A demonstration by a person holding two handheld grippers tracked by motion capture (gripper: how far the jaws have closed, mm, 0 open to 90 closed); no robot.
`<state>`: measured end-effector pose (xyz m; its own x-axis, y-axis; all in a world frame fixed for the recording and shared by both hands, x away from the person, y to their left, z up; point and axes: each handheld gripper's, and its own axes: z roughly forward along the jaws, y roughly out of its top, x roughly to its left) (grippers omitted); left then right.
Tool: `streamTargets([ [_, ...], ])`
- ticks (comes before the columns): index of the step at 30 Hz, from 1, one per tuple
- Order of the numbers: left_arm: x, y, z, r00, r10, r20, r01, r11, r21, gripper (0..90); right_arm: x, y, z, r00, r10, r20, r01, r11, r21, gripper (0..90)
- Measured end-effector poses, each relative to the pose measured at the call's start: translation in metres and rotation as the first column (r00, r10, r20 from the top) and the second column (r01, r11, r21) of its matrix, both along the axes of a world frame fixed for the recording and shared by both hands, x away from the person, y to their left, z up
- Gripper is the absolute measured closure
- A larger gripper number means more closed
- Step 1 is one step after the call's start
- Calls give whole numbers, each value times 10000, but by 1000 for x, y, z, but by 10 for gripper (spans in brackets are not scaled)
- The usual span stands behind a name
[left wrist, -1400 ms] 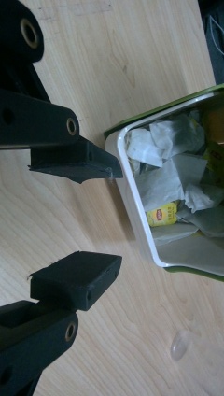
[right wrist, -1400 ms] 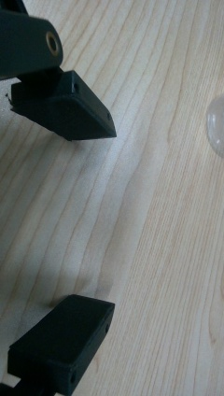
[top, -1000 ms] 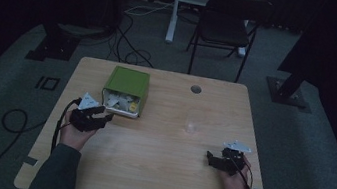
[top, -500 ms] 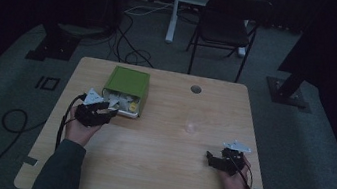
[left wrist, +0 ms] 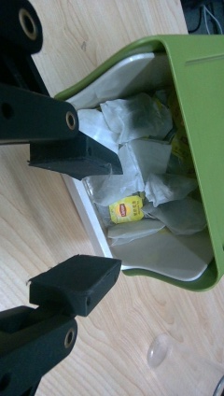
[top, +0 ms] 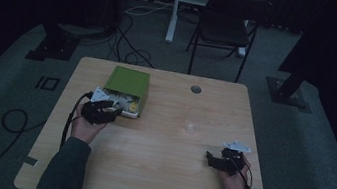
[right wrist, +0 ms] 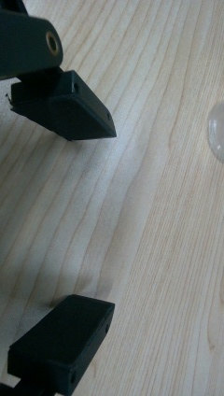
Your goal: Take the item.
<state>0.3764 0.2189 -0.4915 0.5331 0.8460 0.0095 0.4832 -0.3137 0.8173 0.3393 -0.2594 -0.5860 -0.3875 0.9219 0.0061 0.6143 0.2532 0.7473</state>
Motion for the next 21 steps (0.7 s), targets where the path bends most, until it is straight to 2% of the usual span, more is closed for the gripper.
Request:
streamTargets([
  [9, 10, -8, -12, 9995, -248, -205, 249, 9997, 68, 411, 0, 0, 0, 10000, 3, 3, -3, 10000, -1, 140],
  [15, 14, -18, -15, 9999, -132, -39, 133, 9997, 204, 351, 0, 0, 0, 10000, 63, 4, -63, 10000, -12, 140],
  [21, 22, -26, -20, 9992, -273, -285, 283, 9990, 347, 311, 0, 0, 0, 10000, 88, 4, -88, 10000, -5, 140],
])
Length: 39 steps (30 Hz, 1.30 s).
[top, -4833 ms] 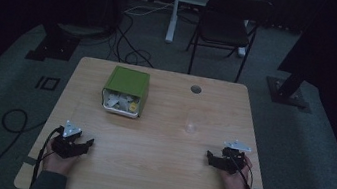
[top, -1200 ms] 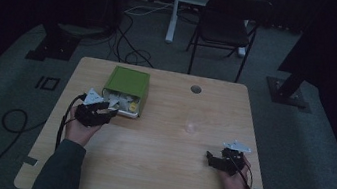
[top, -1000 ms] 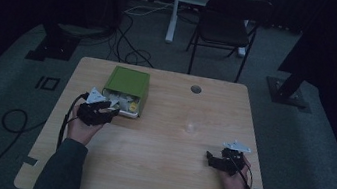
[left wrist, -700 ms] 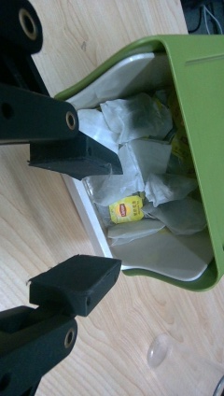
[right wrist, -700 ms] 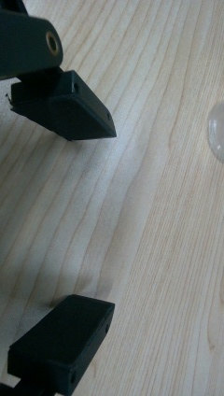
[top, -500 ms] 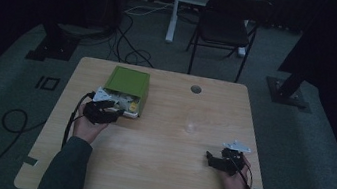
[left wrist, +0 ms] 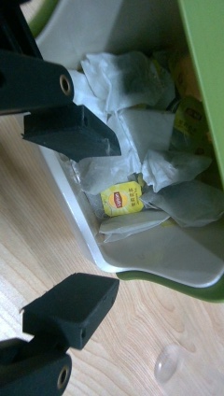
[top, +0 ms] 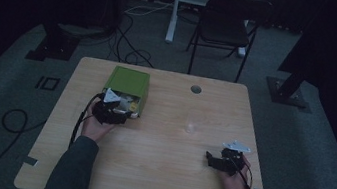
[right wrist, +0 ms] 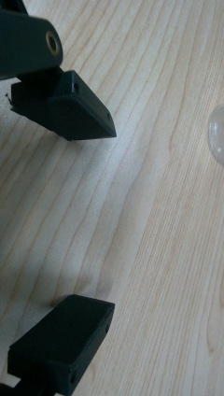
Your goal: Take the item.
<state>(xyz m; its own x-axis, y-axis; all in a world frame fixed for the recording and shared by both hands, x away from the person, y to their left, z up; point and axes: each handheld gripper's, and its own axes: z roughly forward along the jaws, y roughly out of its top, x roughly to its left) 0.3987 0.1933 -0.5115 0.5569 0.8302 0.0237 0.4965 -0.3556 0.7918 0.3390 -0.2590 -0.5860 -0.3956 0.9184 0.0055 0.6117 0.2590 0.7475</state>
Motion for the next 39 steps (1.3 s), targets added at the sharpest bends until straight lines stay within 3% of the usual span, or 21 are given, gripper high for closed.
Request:
streamTargets([
  [5, 5, -8, -4, 9999, -145, -56, 145, 9999, 23, 302, 0, 0, 0, 10000, 6, -3, -6, 10000, -3, 140],
  [15, 16, -8, -15, 9965, -361, -755, 358, 9993, -53, 280, 0, 0, 0, 10000, 12, -5, -12, 10000, 4, 140],
  [20, 16, -7, -16, 9945, -523, -905, 507, 9985, -204, 276, 0, 0, 0, 10000, 16, -1, -16, 10000, 5, 140],
  [35, -21, 2, -21, 9952, -603, -765, 541, 9952, -816, 312, 0, 0, 0, 10000, 47, 4, -47, 10000, 4, 140],
  [39, -31, 2, -26, 9930, -748, -909, 689, 9954, -667, 330, 0, 0, 0, 10000, 64, 12, -64, 10000, -15, 140],
])
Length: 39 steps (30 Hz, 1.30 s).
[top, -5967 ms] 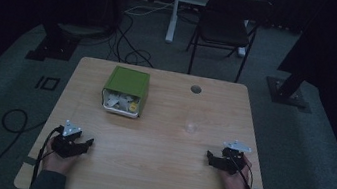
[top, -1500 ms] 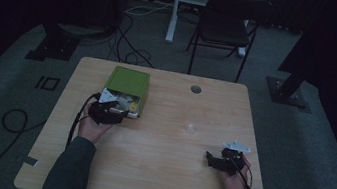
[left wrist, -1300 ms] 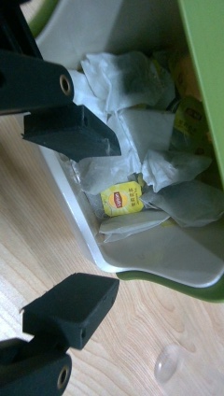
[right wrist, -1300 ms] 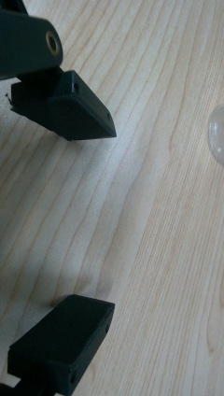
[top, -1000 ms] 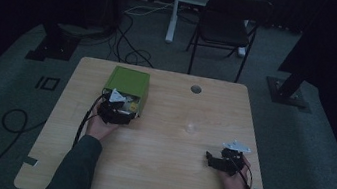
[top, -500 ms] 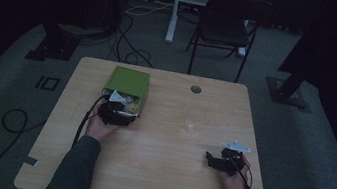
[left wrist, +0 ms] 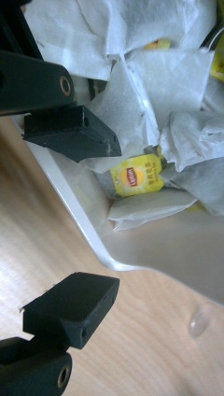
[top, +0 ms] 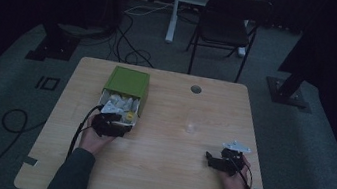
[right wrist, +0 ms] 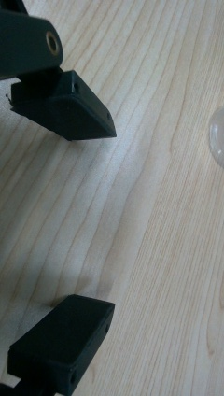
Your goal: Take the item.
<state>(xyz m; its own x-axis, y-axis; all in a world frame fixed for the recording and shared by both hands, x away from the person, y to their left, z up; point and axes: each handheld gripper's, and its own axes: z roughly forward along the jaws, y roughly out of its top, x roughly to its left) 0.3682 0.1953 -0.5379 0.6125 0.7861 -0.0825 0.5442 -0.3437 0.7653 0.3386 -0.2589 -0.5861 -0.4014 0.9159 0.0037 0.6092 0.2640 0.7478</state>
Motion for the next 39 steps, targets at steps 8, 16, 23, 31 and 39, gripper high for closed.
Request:
streamTargets([
  [8, -7, 0, 8, 9994, 9, 335, -14, 9999, 142, 346, 0, 0, 0, 10000, -4, 1, 4, 10000, 4, 140],
  [16, -5, 0, 25, 9962, 259, 829, -261, 9997, 18, 380, 0, 0, 0, 10000, -3, 1, 3, 10000, 4, 139],
  [23, 0, 2, 29, 9936, 579, 967, -590, 9982, 86, 401, 0, 0, 0, 10000, -10, -6, 10, 10000, 9, 139],
  [31, 13, -3, 27, 9877, 1244, 947, -1287, 9909, 400, 514, 0, 0, 0, 10000, -17, -8, 17, 10000, 18, 139],
  [39, 19, -7, 24, 9851, 1517, 808, -1588, 9833, 894, 687, 0, 0, 0, 10000, -12, -14, 12, 10000, 13, 139],
])
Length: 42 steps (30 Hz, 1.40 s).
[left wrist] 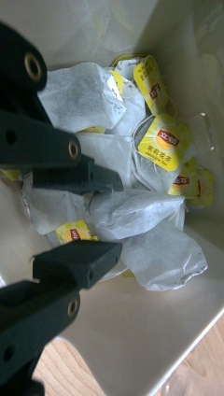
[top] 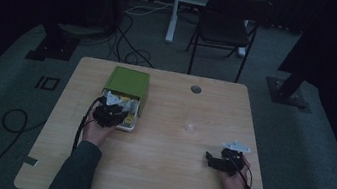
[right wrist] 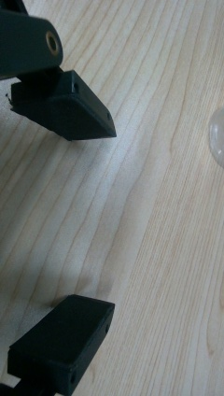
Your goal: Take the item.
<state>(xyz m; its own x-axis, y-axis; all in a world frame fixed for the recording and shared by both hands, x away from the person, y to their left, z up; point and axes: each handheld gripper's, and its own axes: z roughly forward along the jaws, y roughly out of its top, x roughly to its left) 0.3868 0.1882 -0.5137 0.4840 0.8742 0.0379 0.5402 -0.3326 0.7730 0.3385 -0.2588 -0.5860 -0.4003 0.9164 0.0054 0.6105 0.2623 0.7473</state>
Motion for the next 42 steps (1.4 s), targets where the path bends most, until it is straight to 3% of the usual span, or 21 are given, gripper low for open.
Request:
streamTargets([
  [5, 0, 0, 1, 10000, -13, 6, 13, 10000, -8, 779, 0, 0, 0, 10000, 3, 6, -3, 10000, -3, 139],
  [10, -3, 2, 4, 9999, -79, 98, 79, 10000, -41, 812, 0, 0, 0, 10000, 2, 4, -2, 10000, -4, 139],
  [30, -18, 15, 31, 9978, -224, 621, 249, 9989, -390, 820, 0, 0, 0, 10000, 3, 0, -3, 10000, -4, 139],
  [42, -30, 18, 45, 9947, -573, 856, 635, 9955, -709, 825, 0, 0, 0, 10000, -4, 7, 4, 10000, 5, 139],
])
